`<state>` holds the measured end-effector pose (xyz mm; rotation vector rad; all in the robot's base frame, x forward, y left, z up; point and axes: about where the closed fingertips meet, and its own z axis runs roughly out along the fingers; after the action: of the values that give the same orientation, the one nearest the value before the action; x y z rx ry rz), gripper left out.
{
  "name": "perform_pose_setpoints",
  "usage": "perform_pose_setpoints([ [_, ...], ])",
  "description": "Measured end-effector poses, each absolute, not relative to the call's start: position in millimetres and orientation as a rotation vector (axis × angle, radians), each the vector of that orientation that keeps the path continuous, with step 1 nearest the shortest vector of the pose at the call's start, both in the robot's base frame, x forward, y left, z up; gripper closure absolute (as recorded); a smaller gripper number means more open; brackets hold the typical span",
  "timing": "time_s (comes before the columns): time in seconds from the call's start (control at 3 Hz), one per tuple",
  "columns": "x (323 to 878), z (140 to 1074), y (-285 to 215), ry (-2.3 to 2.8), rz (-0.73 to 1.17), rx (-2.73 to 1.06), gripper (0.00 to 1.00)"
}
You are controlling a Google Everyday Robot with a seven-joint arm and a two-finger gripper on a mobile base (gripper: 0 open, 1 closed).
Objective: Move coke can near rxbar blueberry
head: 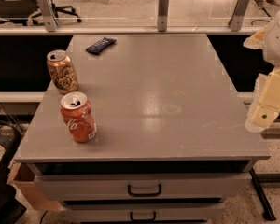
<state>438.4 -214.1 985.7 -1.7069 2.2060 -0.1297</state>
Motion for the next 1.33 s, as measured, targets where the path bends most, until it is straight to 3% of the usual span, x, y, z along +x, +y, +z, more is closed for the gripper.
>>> perform_pose_setpoints([
  [0.67,435,977,-209,2.175,-0.038,-1.663,0.00],
  [1.33,441,954,-174,1.948,0.247,-1.474,0.00],
])
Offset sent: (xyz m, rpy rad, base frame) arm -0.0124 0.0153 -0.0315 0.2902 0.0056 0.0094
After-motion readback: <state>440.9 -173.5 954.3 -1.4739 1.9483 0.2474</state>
